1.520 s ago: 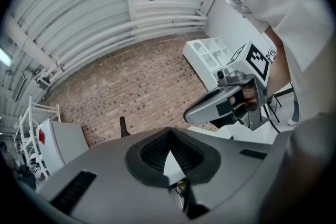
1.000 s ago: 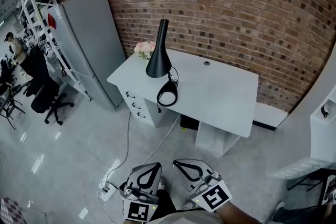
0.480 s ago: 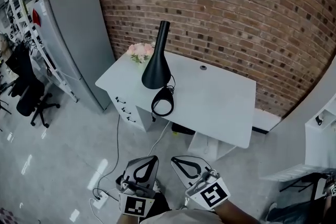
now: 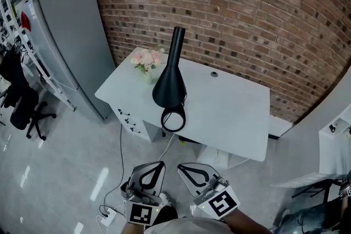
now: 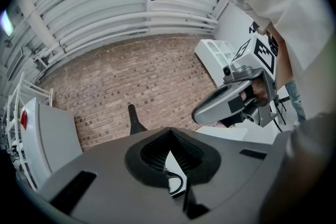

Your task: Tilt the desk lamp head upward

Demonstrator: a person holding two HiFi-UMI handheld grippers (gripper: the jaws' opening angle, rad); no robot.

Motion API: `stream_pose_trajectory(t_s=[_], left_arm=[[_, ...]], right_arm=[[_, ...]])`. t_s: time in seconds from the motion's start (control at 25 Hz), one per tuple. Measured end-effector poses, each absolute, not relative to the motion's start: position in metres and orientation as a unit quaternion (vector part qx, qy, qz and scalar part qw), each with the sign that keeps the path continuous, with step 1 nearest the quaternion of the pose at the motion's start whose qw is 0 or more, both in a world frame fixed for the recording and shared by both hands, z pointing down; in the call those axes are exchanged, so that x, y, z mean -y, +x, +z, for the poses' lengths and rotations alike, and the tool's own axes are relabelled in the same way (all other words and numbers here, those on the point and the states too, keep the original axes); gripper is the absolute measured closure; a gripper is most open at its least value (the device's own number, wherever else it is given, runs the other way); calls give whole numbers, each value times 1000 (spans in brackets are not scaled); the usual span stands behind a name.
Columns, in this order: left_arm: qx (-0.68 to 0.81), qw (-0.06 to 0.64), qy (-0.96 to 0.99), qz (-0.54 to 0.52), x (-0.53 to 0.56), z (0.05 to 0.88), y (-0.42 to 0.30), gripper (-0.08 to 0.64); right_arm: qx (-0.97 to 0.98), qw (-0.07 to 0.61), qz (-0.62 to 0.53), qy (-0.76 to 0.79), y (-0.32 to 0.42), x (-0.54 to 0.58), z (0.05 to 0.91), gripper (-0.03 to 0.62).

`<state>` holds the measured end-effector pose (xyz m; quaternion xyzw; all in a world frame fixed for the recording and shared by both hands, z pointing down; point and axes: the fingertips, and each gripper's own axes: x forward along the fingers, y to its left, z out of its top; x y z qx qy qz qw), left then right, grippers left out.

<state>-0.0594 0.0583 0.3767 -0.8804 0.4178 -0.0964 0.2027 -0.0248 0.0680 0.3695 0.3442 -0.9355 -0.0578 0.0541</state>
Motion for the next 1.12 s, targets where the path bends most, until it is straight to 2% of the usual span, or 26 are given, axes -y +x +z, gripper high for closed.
stream_pose_trajectory(t_s=[0.52,0.8,1.12], left_arm=[[-370,198,-906,-60,18,374,-99,555],[-371,180,-909,-62,42,379,-93,554],[-397,197,-892,-93,80,378,-76,555]], right_arm=[[917,67,-53,389,-76,9,370,575],[913,74,-36,398,-63,41,379,575],[928,63,-37,364,-43,86,386,575]])
